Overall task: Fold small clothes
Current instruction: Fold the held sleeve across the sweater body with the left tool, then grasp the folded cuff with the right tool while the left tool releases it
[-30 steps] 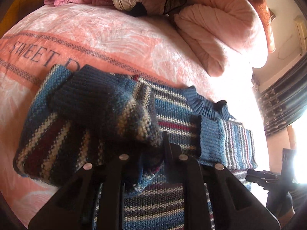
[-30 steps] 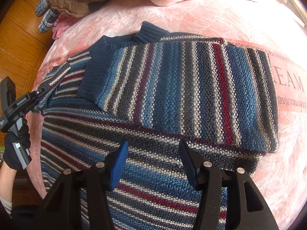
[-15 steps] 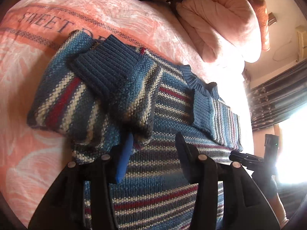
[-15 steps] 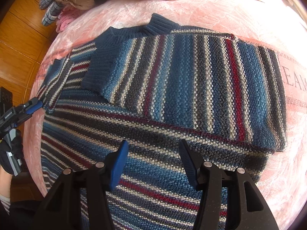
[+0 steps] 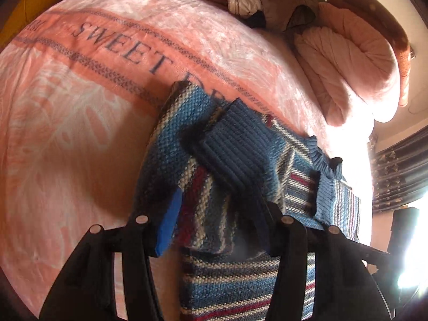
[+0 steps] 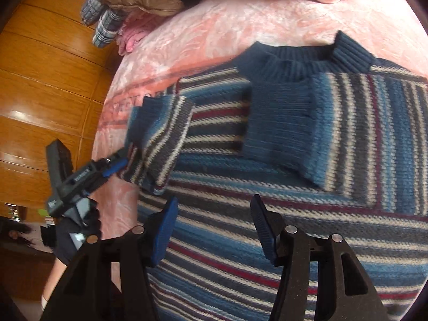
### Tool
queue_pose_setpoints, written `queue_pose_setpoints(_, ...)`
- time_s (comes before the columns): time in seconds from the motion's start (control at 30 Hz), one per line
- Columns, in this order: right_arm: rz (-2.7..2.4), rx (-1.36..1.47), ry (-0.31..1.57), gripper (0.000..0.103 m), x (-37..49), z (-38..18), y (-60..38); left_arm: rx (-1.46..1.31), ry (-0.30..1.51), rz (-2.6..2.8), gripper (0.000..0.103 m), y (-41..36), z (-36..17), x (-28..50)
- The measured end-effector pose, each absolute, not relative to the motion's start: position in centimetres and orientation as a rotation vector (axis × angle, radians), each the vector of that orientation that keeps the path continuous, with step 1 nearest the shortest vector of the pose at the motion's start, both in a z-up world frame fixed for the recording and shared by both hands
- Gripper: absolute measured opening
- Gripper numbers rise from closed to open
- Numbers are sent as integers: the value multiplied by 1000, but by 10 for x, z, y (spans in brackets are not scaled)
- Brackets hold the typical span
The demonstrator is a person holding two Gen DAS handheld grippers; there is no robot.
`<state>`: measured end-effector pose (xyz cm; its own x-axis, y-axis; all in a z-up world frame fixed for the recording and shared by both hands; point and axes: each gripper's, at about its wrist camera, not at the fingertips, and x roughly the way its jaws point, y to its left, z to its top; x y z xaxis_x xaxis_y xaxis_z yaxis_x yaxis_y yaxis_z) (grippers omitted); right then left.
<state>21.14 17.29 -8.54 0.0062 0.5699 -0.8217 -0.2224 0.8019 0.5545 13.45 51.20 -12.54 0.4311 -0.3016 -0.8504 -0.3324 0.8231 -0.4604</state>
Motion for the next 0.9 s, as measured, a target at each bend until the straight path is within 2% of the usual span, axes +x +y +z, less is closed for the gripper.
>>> queue_pose_setpoints(0.17,657,333,1470,57,220,-99,235,-720,1098,0,51,528,-126,132)
queue_pose_setpoints(0.47,574,372,1565,57,231,-143,282,-601,1055,59,52,537,-107,131)
queue_pose_setpoints(0.5,566,371,1566,56,232,-146,283,-594,1054,59,52,537,-106,131)
queue_pose_setpoints(0.57,556,347,1550,40,233,-146,286,-577,1049,57,52,535,-102,134)
queue_pose_setpoints(0.6,562,343,1547,27,233,-146,287,-569,1045,57,53,533,-101,135)
queue_pose_setpoints(0.63,566,345,1544,22,233,-144,288,-563,1040,57,54,533,-99,136)
queue_pose_setpoints(0.73,581,290,1512,15,232,-131,292,-557,1028,54,55,530,-96,137)
queue_pose_setpoints(0.9,628,239,1429,13,232,-92,284,-548,1007,47,55,529,-92,136)
